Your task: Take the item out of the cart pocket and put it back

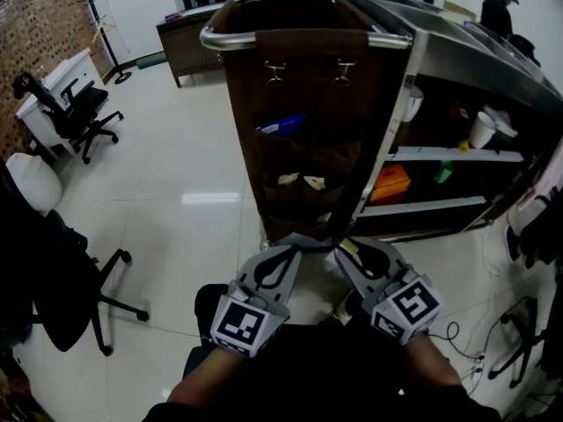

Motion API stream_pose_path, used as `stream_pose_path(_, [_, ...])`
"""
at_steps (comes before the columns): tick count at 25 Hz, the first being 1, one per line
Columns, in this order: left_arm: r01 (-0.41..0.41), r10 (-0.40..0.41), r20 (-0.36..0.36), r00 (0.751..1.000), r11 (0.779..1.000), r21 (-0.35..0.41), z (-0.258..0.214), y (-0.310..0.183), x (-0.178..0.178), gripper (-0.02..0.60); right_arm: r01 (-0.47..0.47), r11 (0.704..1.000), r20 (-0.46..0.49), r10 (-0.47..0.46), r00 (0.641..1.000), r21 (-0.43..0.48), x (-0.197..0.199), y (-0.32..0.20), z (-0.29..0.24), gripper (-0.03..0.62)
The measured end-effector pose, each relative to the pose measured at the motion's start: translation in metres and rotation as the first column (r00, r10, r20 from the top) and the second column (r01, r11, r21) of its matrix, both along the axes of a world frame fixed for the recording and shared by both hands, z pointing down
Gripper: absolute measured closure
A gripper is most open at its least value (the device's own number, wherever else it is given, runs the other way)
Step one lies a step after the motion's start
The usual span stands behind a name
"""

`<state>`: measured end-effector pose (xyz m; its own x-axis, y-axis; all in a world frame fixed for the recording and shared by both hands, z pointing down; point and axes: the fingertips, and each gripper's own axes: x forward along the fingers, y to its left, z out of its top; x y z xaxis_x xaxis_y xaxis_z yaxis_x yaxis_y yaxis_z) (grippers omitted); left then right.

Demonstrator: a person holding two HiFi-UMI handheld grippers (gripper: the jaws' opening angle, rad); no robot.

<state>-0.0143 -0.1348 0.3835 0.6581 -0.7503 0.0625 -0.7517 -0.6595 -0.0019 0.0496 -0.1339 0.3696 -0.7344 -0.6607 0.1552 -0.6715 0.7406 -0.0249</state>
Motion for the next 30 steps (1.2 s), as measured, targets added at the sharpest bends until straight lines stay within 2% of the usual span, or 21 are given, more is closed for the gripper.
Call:
stream_pose_path(5, [-0.003, 0.003, 0.005, 1.0, 1.0, 0.002, -0.001, 0.0, 0.001, 0.581, 0.003, 0.999, 0.015, -0.003, 1.0, 0.041, -0.001, -0.007, -0.027, 0.508])
stream_pose_path(12, [-0.001, 0.001, 0.009, 1.0, 1.0, 0.002, -0.001, 0.001, 0.0, 0.581, -0.011, 0.989, 0.052, 0.003, 0.999, 0.15, 0.008, -0.023, -0.084, 0.508])
stream_pose_path(21, [0.006, -0.006, 0.003, 1.0, 1.0, -0.005, -0.002, 0.001, -0.002, 0.581, -0.054, 0.935, 0.091, 0.024, 0.996, 0.35, 0.018, -0.038, -0.181, 0.508])
stream_pose_path(30, [0.006, -0.006, 0.004, 1.0, 1.0, 0.0, -0.002, 0.001, -0.001, 0.581, -0.069, 0.892, 0.095, 0.029, 0.995, 0.447, 0.026, -0.043, -0.227, 0.508])
